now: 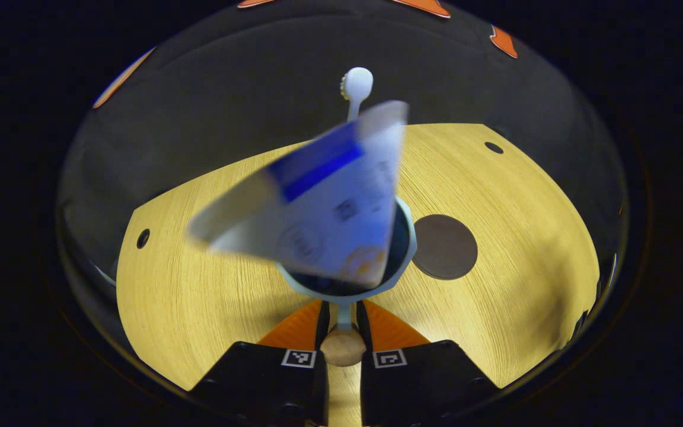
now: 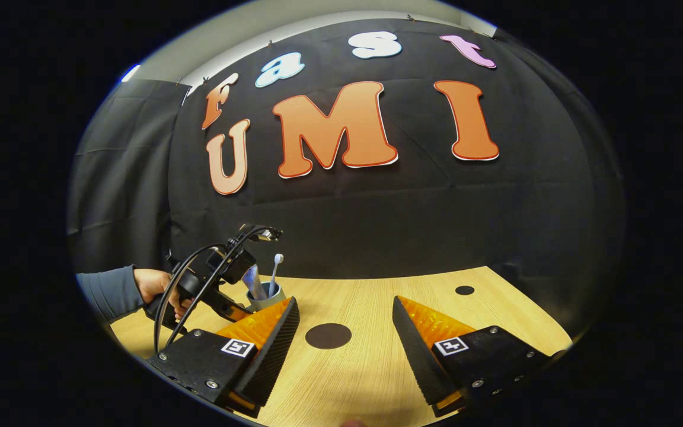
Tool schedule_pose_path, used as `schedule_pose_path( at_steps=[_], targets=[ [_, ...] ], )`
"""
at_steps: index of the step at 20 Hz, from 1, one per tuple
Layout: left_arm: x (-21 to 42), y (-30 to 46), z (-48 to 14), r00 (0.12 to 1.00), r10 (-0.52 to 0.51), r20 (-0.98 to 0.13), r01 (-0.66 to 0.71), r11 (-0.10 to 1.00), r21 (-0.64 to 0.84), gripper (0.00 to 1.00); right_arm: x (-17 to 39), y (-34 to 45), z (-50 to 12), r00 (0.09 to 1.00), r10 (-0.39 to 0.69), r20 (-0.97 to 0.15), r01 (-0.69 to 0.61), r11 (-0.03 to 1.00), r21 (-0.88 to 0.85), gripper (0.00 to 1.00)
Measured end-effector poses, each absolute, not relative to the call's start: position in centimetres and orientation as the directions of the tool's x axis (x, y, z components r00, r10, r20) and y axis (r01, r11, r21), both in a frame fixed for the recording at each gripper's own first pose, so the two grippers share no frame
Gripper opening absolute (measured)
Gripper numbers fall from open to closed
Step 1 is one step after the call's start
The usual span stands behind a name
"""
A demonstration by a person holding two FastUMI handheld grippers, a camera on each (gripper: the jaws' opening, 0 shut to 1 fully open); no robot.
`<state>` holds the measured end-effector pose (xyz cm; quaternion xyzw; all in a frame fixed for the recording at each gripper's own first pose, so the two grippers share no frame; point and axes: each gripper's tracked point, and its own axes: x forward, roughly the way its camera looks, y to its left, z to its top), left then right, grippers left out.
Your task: Put the toothbrush and toothpaste on the desktop into the cup, then pick up the cup and place it on the coaster on the desktop.
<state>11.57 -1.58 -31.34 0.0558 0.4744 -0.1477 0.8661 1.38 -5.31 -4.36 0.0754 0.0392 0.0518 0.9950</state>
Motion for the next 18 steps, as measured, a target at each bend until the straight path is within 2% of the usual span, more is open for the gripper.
schedule_pose_path(
  at_steps=[9,18],
  targets=[
    [11.6,-3.4,-30.6,0.487,-0.274,-0.829,0.403,0.913,-0.064,0.2,-0.3,-9.0,-4.4,0.997,0.049,-0.067,-0.039,0.988,0.148,0.95],
    [11.0,-3.6,-30.9,0.438,-0.277,-0.855,0.432,0.899,-0.07,0.2,-0.9,-11.3,-6.2,0.994,0.012,-0.112,0.006,0.987,0.159,0.95]
  ],
)
